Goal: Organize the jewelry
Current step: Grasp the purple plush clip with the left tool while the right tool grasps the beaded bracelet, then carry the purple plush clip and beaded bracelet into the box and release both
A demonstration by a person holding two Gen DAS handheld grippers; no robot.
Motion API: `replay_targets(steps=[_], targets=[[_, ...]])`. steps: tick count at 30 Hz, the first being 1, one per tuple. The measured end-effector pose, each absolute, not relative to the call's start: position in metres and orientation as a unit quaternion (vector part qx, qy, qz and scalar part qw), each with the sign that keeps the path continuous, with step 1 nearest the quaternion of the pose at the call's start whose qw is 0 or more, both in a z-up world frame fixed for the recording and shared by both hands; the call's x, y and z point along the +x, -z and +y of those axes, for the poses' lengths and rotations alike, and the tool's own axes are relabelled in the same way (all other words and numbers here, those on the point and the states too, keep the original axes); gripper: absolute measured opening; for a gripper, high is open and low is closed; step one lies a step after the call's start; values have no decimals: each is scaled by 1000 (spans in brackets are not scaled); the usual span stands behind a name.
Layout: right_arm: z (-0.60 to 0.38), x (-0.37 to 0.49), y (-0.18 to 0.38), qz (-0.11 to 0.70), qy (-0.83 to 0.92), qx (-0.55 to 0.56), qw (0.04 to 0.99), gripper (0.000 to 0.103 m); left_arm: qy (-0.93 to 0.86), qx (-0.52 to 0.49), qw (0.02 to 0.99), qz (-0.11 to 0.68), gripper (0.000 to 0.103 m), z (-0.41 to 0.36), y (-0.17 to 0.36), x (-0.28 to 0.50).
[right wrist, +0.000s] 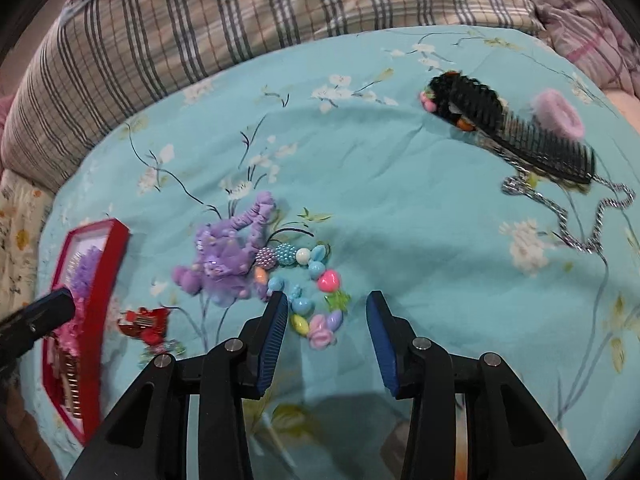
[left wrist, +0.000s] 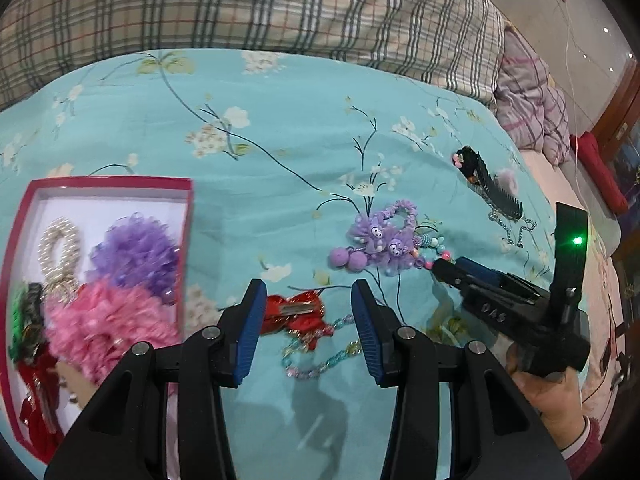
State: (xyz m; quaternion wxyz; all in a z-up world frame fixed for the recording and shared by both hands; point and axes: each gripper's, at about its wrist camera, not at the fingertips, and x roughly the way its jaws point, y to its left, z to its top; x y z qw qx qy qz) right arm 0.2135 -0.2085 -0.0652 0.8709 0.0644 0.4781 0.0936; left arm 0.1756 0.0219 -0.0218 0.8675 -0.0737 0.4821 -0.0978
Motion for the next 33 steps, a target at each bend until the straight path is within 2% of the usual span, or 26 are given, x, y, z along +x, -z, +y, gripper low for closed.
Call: replay_targets(steps=[2,4,6,8,10,14,20,24,27,33], targets=[[-204,216,67,474,-86,42,875,35,100,-70,865,487,42,17,26,182],[-204,217,66,475,-82,34,876,14,106,-67,862,492,42,12,30,189],[-209,215,64,478,-88,41,873,11,113,-63,859,495,42,5,33,194],[-217,212,59,479,-89,55,872,11,123,-57,856,499,42,-5,37,200],[-229,205,53,471,-90,75,874,10,132,-53,853,502,50,-15,40,205],[-251,193,36,453,-85,109,881,10,147,-44,849,506,52,-34,47,215],[-268,188,23,443,-89,136,882,10,138,-35,842,521,68,-53,68,237],[-270,188,23,444,-95,145,879,10,136,-42,843,519,69,-59,73,249],[-270,188,26,447,-99,150,877,10,144,-37,841,521,42,-64,80,254],[-272,186,26,444,-99,157,877,10,156,-40,843,512,36,-63,77,248]])
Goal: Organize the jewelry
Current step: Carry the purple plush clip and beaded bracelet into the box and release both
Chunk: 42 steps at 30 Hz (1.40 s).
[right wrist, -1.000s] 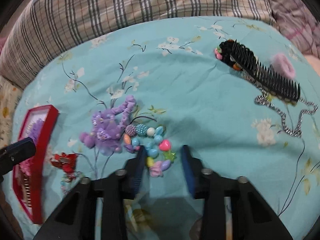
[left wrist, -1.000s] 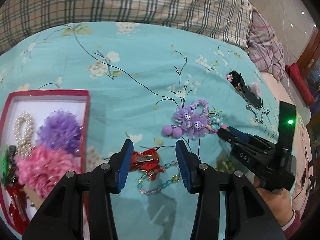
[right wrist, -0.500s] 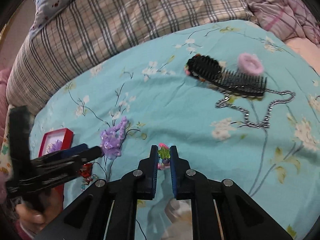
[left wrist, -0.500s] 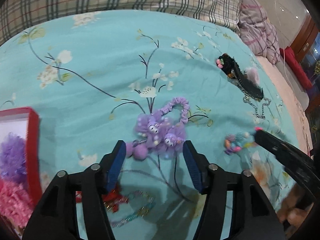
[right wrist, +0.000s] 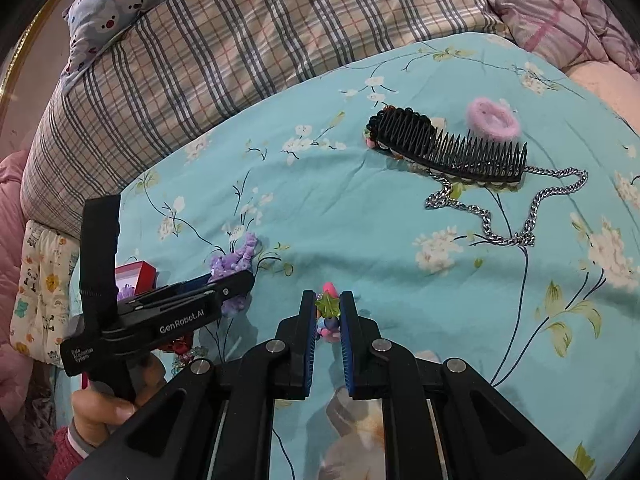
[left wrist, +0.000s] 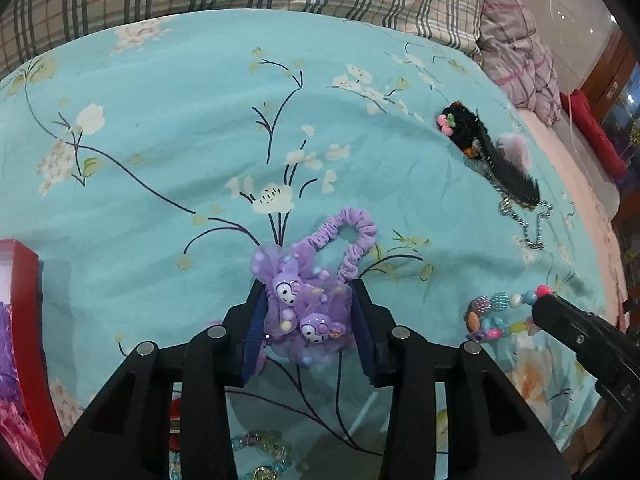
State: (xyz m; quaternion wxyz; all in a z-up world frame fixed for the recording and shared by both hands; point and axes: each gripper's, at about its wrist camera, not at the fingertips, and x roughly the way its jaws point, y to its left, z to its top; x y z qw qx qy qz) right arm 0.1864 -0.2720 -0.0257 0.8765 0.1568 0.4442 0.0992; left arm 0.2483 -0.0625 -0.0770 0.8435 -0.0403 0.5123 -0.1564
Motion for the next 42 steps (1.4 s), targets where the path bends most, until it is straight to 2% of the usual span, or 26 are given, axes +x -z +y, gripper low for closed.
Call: replay_targets(steps=[2,3,22,42], targets=[[-271,185,24,442,-100,157,877,10,158,-49,844,509,36,-57,72,245],[-270,184,22,441,-101,156,878,10,158,-52,847,506,28,-53,68,242],[-217,163,-7,426,-147,133,883,10,131,-89,880,448,27,16,0,180],[-99,129,-18,438,-250,84,860,10,43,-151,894,420,27,135,-9,77]])
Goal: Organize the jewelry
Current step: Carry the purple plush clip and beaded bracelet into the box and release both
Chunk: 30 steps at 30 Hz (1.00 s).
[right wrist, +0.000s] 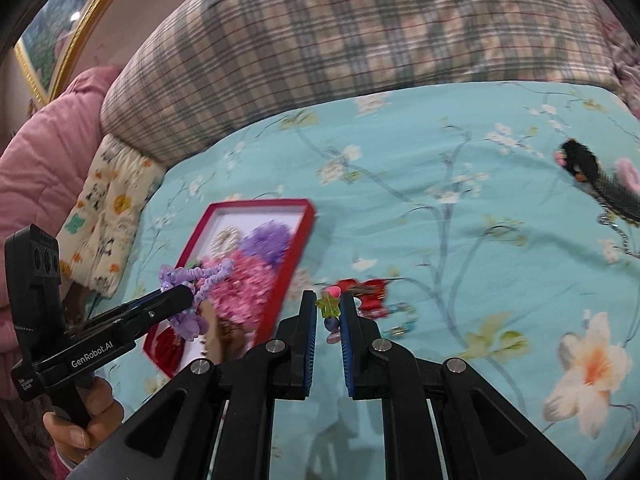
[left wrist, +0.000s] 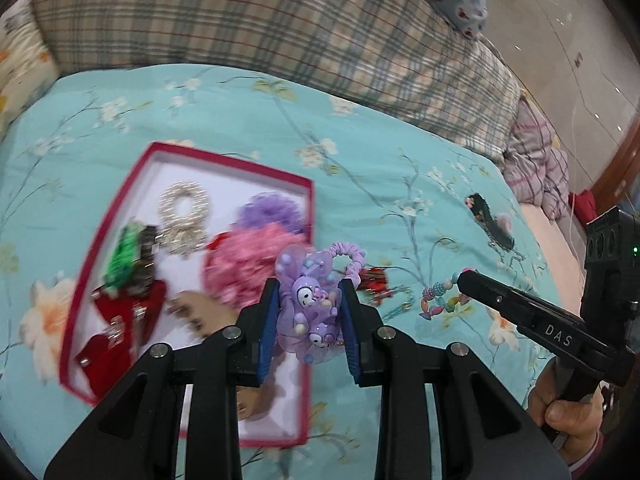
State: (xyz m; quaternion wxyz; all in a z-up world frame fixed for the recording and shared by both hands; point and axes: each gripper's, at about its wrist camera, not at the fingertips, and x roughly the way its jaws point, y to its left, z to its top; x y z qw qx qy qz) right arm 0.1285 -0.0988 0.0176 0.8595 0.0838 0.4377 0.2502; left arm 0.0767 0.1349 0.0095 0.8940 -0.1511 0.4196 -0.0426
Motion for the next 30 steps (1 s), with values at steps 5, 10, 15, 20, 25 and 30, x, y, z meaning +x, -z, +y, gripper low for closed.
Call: replay_targets(steps=[5,10,15,20,25,30], targets=[[-66,118,-20,439,-279,68,852,10,19,-165,895,413,27,163,-11,60],[-37,110,-23,439,-302,58,844,10,0,-176,897,405,27,186,-15,46],[-12,105,-25,439,-321,51,838,10,-14,-186,898,399,27,205,-15,37],[8,104,-26,440,-334,43,833,10,-25,-194,897,396,27,222,-11,29],[25,102,-24,444,-346,38,825,10,-35,-202,893,400,27,235,-2,22],[41,99,-17,448,-353,32,821,10,-38,-203,890,406,27,243,6,21]])
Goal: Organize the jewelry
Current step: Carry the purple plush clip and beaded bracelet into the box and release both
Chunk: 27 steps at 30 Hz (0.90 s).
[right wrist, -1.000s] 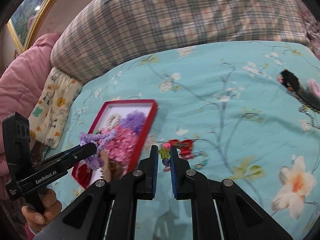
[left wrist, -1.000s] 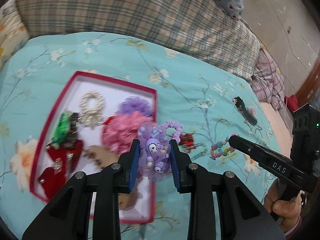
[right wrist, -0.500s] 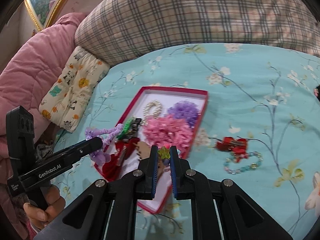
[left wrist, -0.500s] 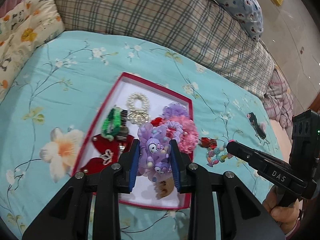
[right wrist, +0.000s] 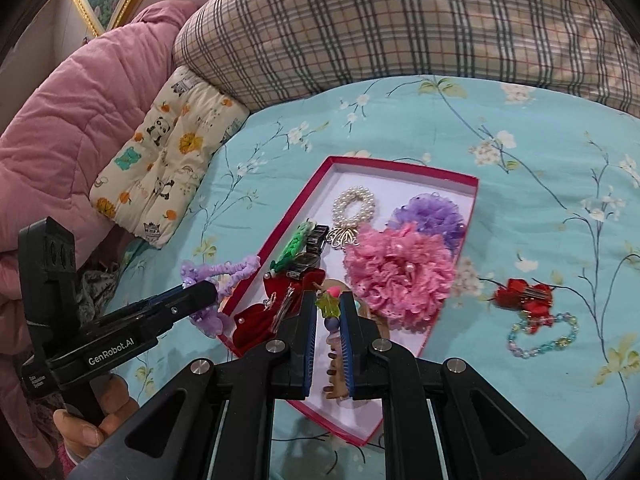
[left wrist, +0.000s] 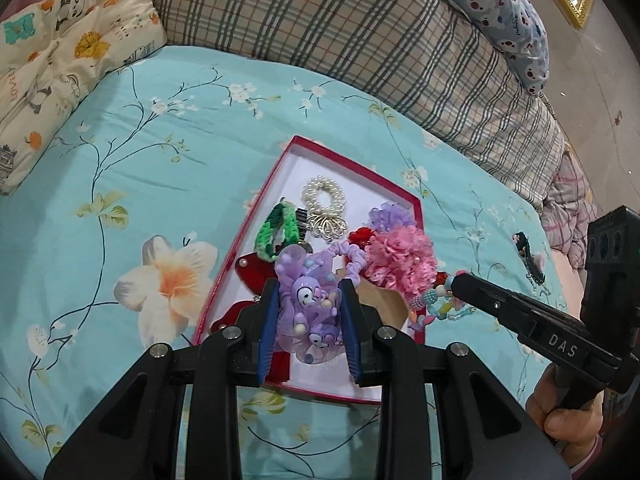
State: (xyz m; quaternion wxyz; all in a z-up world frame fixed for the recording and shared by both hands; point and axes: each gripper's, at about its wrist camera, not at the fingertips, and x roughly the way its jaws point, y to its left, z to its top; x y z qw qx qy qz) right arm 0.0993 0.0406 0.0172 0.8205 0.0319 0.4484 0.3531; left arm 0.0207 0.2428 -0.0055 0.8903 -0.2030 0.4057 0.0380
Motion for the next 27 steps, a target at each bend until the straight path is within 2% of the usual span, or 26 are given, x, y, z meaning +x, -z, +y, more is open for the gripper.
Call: replay_targets(steps=[11,18,27], targets=[[48,146,-3,448,-324,33,832,11,-43,-200,880,429,27,250,31,40],[48,176,31,476,-304,33,825,11,-50,-201,871,446,27,257,52,51],[37,163,49,497,-311,43,809,11,-50,-199,866,455,27,258,62,46]])
